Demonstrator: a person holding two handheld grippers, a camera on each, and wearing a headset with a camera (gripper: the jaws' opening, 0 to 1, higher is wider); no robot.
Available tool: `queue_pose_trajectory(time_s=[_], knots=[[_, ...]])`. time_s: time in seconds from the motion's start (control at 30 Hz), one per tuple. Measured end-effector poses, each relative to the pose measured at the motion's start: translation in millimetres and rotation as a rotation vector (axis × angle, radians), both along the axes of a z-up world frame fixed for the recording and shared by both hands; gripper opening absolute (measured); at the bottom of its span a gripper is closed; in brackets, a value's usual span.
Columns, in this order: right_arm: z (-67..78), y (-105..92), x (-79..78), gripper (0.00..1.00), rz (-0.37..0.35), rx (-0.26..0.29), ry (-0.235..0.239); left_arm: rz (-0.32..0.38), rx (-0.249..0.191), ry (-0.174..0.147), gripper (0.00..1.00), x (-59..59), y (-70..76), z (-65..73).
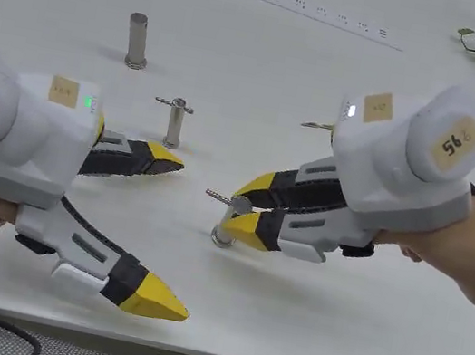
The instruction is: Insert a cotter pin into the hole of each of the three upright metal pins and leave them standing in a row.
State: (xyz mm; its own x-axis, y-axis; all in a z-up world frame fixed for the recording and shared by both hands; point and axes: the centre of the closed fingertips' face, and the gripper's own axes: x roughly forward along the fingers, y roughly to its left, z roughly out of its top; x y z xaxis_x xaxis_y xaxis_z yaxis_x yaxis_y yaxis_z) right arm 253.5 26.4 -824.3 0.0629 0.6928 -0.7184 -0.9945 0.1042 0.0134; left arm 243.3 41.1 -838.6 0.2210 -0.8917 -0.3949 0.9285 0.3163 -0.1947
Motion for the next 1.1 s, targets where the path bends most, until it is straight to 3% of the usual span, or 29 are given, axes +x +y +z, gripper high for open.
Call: queue_pose_trajectory(time_s=[0.23, 0.43, 0.6, 0.67, 0.7, 0.73, 0.87, 1.1], knots=[[-2.0, 2.3, 2.3, 0.16, 0.024, -0.014, -0.009, 0.090, -0.001, 0.001, 1.00, 10.1, 19.0, 5.5], [-2.6, 2.6, 3.6, 0.16, 0.047, -0.036, 0.011, 0.153, -0.001, -0.009, 1.00, 18.7, 31.4, 11.6], [-2.9, 1.9, 3.9, 0.14, 0.096, -0.071, 0.016, 0.179, -0.021, 0.035, 1.00, 18.0, 38.5, 12.6], [-2.9, 1.3, 6.7, 0.14, 0.112, -0.096, 0.008, 0.196, -0.030, 0.018, 1.00, 19.6, 41.4, 13.8], [-2.8, 0.6, 8.8, 0.14, 0.128, -0.110, 0.000, 0.205, -0.033, 0.026, 1.00, 20.3, 42.7, 13.5], [-2.6, 0.9, 9.7, 0.14, 0.130, -0.111, -0.002, 0.218, -0.041, 0.054, 1.00, 19.7, 44.6, 12.2], [-0.3, -2.2, 20.8, 0.14, 0.171, -0.135, -0.021, 0.242, -0.039, 0.048, 1.00, 19.0, 48.4, 11.4], [9.5, -5.8, 54.8, 0.14, 0.244, -0.143, -0.081, 0.278, -0.029, 0.033, 1.00, 18.0, 56.2, 13.5]])
